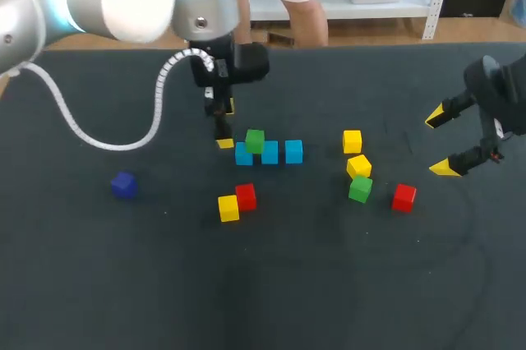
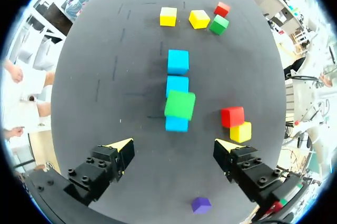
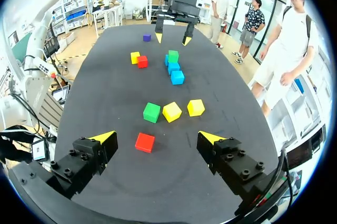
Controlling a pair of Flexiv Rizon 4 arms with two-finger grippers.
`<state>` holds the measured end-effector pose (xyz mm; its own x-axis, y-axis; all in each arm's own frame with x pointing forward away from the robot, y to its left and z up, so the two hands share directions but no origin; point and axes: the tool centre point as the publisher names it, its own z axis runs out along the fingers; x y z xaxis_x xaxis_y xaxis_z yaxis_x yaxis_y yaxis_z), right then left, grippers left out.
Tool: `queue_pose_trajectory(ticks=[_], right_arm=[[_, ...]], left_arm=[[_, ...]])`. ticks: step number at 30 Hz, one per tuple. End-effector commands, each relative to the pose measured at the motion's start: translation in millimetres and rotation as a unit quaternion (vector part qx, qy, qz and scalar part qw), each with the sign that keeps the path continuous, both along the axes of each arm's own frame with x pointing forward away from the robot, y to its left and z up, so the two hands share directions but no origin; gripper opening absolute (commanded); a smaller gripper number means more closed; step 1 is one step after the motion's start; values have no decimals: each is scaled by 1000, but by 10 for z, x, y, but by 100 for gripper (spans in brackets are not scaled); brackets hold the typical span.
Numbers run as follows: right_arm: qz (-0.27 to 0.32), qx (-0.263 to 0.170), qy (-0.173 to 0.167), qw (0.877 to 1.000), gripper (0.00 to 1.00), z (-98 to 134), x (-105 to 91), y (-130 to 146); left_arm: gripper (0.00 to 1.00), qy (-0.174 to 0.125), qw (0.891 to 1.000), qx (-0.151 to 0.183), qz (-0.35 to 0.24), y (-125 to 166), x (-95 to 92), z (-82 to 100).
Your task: Place the blue cubes, place green cubes on the blue cubes, place the yellow cubes on the green cubes, then place the red cubes on the yellow cubes, and place purple cube on the red cubes.
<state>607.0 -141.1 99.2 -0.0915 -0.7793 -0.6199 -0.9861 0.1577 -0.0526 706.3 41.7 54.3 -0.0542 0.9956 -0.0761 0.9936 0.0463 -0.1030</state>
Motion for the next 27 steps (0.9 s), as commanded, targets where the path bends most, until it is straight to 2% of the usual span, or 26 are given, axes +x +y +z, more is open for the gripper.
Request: queue_pose_trajectory(ticks=[1,4,7,10,11,13,14,16,17,19,20,22,23,25,27], right_arm=[[1,1,0,1000,100,-9,9,2],[1,1,0,1000,100,-9,9,2],[1,1,0,1000,100,-9,9,2],[1,1,0,1000,100,-9,9,2],[1,1,0,1000,100,-9,9,2],[1,1,0,1000,100,-9,9,2],[1,1,0,1000,100,-9,9,2],[1,1,0,1000,100,-9,9,2],[1,1,0,1000,100,-9,9,2],[1,1,0,1000,100,-9,9,2],[1,1,0,1000,100,-9,9,2],[1,1,0,1000,100,-9,9,2],[1,1,0,1000,100,-9,9,2],[1,1,0,1000,100,-9,9,2],[1,1,0,1000,100,-9,9,2]], left_arm=[[100,-21,999,-23,9,273,-193,41],[100,-22,999,-19,17,400,-240,37],[100,-26,999,-39,27,535,-286,58],[100,-26,996,-74,31,663,-318,58],[100,-30,994,-97,29,703,-329,60],[100,-30,993,-105,33,774,-344,61],[100,-36,990,-131,34,812,-353,68],[100,-36,989,-142,37,878,-360,71],[100,-41,984,-170,40,919,-364,77],[100,-38,982,-181,46,980,-377,75],[100,-43,976,-209,50,1021,-383,82],[100,-44,974,-213,55,1081,-386,89],[100,-49,969,-235,57,1121,-385,100],[100,-48,971,-228,57,1163,-385,108],[100,-50,969,-236,51,1197,-389,115]])
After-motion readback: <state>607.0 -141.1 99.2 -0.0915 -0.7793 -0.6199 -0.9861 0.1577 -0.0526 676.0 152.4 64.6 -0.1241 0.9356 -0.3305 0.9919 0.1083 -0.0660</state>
